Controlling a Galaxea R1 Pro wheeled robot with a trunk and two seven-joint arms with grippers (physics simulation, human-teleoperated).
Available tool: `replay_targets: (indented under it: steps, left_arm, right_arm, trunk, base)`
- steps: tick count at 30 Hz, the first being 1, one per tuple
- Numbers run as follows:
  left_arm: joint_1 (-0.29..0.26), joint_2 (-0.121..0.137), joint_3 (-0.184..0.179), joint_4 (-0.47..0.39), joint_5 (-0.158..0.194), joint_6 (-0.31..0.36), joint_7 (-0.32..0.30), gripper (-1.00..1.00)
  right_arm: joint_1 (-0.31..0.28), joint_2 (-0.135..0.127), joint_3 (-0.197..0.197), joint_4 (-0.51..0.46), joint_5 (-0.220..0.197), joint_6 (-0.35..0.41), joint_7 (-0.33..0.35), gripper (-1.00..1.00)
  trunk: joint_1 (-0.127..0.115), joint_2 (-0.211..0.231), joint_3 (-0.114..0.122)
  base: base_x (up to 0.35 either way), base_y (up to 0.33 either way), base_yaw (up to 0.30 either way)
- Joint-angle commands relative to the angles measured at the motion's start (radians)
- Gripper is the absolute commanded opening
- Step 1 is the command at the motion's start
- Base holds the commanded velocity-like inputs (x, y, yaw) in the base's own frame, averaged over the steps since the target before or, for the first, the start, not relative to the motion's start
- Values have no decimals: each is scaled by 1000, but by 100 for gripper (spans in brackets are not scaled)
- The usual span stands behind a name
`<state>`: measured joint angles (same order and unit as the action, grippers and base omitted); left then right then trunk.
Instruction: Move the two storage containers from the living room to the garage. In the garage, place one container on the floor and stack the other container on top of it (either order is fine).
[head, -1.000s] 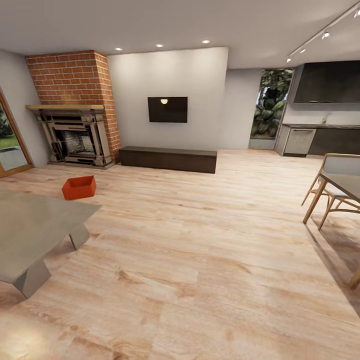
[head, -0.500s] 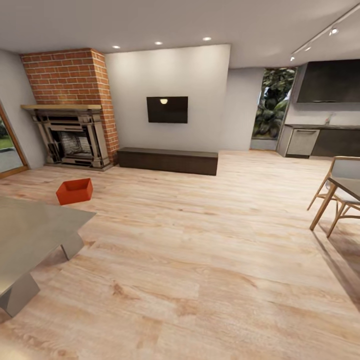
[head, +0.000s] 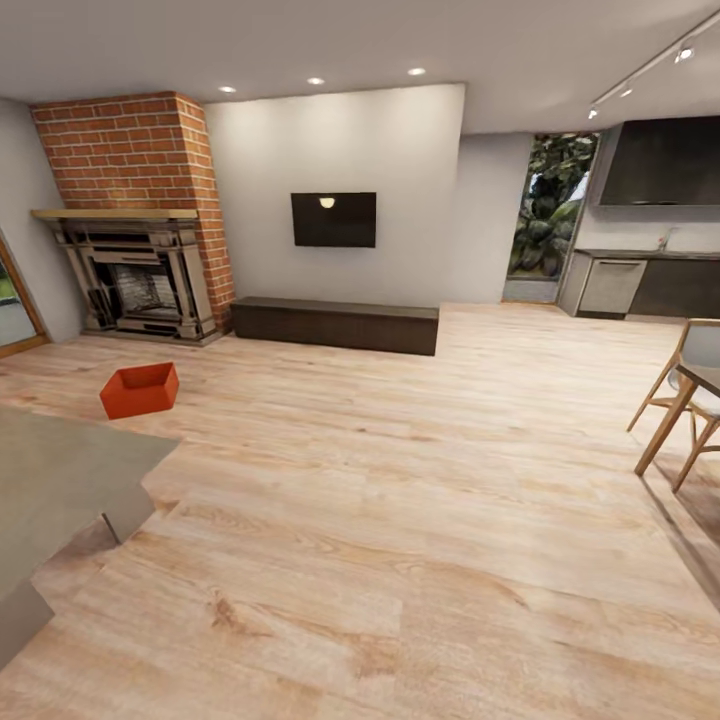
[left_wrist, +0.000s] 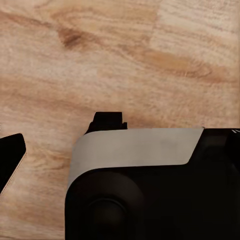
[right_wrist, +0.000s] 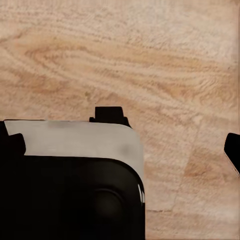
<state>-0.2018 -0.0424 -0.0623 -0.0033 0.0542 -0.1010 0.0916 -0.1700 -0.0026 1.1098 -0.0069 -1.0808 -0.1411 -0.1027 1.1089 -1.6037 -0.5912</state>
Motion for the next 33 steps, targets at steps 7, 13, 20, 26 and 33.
replay_targets:
  steps: [7, 13, 20, 26, 33]
  left_arm:
    - [-1, -1, -7, 1, 6, -3, 3, 100]
    - [-1, -1, -7, 1, 6, -3, 3, 100]
    - [-1, -1, -7, 0, 6, -3, 3, 100]
    - [-1, -1, -7, 0, 6, -3, 3, 100]
    - [-1, -1, -7, 0, 6, -4, 3, 100]
  right_arm:
    - [0, 2, 8, -1, -7, -2, -3, 100]
    - [0, 3, 8, -1, -7, -2, -3, 100]
    - [0, 3, 8, -1, -7, -2, -3, 100]
    - [0, 3, 8, -1, -7, -2, -3, 100]
    - [0, 4, 8, -1, -10, -2, -3, 100]
  trunk:
    - [0, 0, -1]
    - [0, 0, -1]
    - [0, 0, -1]
    - [0, 0, -1]
    - [0, 0, -1]
  base:
    - [323, 0, 0]
    - [323, 0, 0]
    - [323, 0, 0]
    - [323, 0, 0]
    - [323, 0, 0]
